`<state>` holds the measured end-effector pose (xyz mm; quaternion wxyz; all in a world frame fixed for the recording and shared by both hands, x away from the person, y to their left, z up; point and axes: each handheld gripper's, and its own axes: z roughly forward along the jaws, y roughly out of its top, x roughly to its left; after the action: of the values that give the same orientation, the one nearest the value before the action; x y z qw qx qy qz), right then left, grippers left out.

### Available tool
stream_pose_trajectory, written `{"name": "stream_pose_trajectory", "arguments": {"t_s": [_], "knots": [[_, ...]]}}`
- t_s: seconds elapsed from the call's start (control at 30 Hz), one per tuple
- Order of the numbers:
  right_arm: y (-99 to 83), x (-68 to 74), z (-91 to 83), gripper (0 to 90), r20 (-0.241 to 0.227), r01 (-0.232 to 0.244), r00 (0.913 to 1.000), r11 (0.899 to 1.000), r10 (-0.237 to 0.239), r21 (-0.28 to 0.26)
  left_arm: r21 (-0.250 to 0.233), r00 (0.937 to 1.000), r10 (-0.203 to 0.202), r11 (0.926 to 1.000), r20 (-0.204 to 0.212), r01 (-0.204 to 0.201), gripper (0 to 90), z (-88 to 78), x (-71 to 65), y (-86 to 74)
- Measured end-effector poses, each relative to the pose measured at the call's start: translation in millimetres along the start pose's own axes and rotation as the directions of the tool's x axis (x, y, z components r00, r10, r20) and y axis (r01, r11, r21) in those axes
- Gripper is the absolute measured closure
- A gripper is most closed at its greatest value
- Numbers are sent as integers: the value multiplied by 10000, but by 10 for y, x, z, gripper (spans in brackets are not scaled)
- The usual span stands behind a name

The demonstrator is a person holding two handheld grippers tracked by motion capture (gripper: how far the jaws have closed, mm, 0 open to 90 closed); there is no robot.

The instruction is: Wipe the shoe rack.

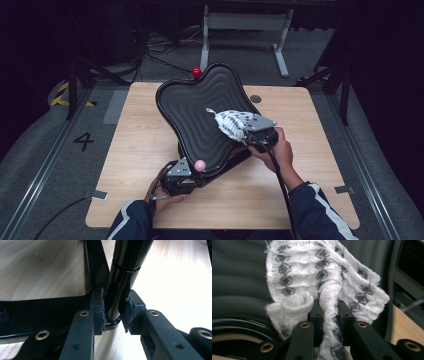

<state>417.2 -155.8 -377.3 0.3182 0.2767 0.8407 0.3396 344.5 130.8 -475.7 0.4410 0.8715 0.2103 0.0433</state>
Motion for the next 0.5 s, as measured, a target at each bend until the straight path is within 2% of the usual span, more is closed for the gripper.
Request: {"name": "stream_pose_trajectory", "arguments": {"t_s": [0.07,0.23,0.37,0.5], "knots": [[-73,-118,-6,788,340,-373,9988,9990,365,229,51,10000,-14,10000,-24,14,722,-2,-3,2],[-157,-205,-16,789,438,-729,9964,9972,722,143,-3,10000,13,10000,-30,-13,722,7,-6,3],[-166,-172,-18,791,447,-704,9965,9975,702,27,18,10000,4,10000,-45,-4,722,5,-8,2],[-166,-114,-36,791,32,-721,9974,9973,722,-140,19,10000,28,10000,-40,-28,722,5,-7,3]]}}
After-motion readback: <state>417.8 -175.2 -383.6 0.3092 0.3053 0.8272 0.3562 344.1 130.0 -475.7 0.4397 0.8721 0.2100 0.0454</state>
